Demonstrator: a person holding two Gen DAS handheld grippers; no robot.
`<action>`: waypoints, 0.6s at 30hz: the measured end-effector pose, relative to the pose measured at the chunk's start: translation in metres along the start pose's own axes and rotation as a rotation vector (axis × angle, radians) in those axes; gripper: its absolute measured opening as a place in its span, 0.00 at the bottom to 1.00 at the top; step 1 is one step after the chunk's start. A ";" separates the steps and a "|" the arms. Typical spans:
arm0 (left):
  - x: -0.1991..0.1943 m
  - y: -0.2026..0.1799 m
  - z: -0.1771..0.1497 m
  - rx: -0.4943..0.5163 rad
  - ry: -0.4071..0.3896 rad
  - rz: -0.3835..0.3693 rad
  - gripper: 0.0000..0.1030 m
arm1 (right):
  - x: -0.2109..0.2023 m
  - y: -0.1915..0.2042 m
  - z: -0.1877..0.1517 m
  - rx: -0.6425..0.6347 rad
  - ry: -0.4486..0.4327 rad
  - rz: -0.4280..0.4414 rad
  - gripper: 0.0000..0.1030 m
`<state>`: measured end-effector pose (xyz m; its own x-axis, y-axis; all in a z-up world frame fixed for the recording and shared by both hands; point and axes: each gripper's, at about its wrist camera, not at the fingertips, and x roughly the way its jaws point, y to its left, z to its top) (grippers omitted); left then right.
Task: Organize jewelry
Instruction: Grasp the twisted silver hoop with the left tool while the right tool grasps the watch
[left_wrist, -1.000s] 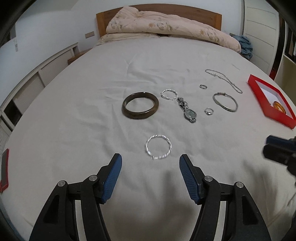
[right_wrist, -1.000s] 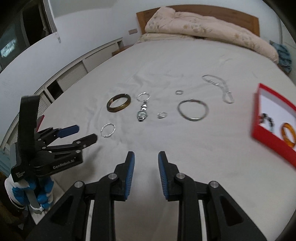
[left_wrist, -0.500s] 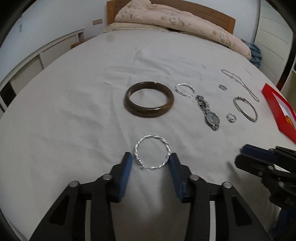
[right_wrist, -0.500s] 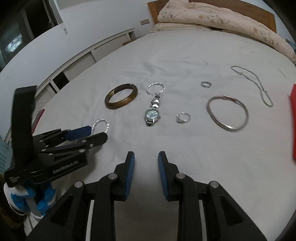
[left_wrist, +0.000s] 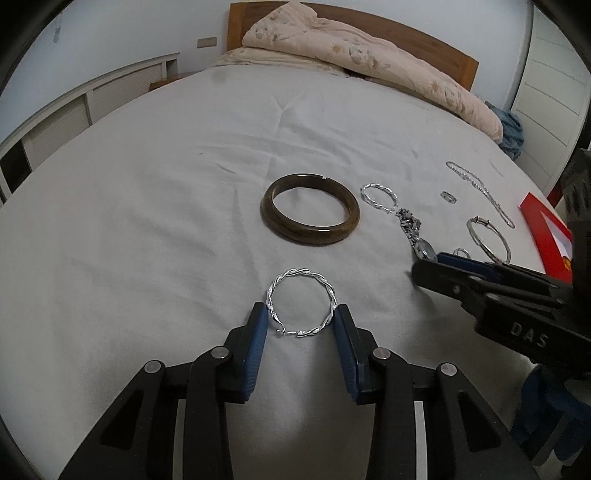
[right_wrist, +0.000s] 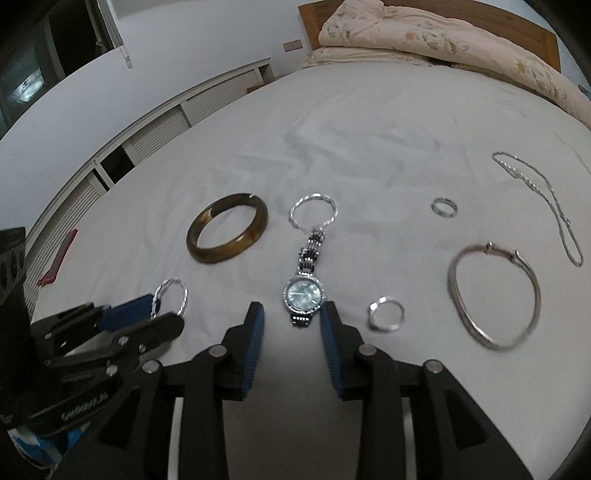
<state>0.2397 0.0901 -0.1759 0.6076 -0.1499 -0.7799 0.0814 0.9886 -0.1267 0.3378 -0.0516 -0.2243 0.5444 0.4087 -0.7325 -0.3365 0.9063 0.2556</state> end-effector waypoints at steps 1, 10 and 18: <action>0.000 0.001 0.000 -0.004 -0.001 -0.004 0.35 | 0.001 0.000 0.001 0.000 0.000 -0.003 0.31; -0.002 0.002 0.000 -0.015 -0.006 -0.007 0.35 | 0.012 -0.001 0.015 -0.009 -0.007 -0.018 0.31; -0.003 0.004 0.000 -0.021 -0.010 -0.010 0.35 | 0.016 -0.004 0.020 -0.004 -0.026 -0.018 0.32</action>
<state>0.2381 0.0949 -0.1747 0.6145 -0.1597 -0.7726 0.0707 0.9865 -0.1476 0.3633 -0.0469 -0.2244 0.5703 0.3947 -0.7204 -0.3290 0.9133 0.2400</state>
